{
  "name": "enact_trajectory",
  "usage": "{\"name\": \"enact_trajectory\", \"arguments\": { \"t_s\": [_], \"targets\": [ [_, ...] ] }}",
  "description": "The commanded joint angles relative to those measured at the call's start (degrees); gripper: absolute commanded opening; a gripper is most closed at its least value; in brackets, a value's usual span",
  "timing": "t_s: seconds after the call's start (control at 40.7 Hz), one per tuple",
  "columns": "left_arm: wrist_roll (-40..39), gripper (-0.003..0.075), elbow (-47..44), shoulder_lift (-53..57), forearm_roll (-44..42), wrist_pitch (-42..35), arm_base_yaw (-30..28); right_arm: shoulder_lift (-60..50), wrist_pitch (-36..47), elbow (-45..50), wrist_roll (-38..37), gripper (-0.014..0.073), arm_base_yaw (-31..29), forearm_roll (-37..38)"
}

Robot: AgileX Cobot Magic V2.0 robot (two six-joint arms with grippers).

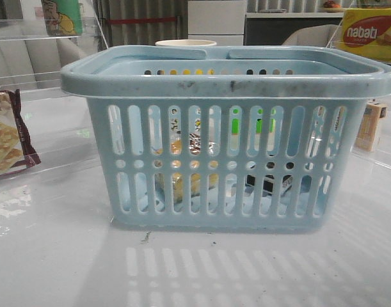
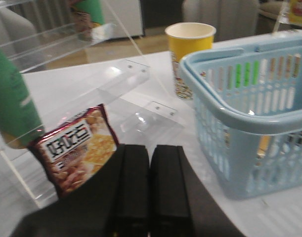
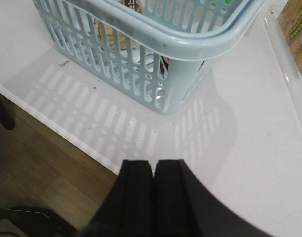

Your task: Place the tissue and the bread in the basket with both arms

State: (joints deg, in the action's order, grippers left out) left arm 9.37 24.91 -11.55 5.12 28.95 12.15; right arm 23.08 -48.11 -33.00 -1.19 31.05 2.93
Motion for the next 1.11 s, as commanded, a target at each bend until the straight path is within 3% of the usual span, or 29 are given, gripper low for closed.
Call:
{"name": "enact_trajectory", "arguments": {
  "t_s": [0.0, 0.27, 0.467, 0.86, 1.081],
  "targets": [
    [-0.46, 0.0092, -4.53, 3.98, 0.3, -9.85, -3.97, 0.33, 3.68, -1.51, 0.3, 0.0052, -0.14, 1.08],
    [-0.46, 0.0092, -18.63, 13.04, 1.08, -18.88, -5.84, 0.33, 3.68, -1.51, 0.3, 0.0052, -0.14, 1.08],
    [-0.46, 0.0092, -25.46, 12.81, 3.35, -28.95, -5.13, 0.33, 3.42, -1.51, 0.3, 0.0052, -0.14, 1.08],
    [-0.56, 0.0092, -25.3, 12.81, 2.7, -28.6, -5.0, 0.33, 3.33, -1.51, 0.3, 0.0052, -0.14, 1.08],
    [-6.85, 0.0092, -25.3, 12.95, -4.04, -28.95, -4.92, 0.33, 3.29, -1.51, 0.3, 0.0052, -0.14, 1.08]
  ]
}}
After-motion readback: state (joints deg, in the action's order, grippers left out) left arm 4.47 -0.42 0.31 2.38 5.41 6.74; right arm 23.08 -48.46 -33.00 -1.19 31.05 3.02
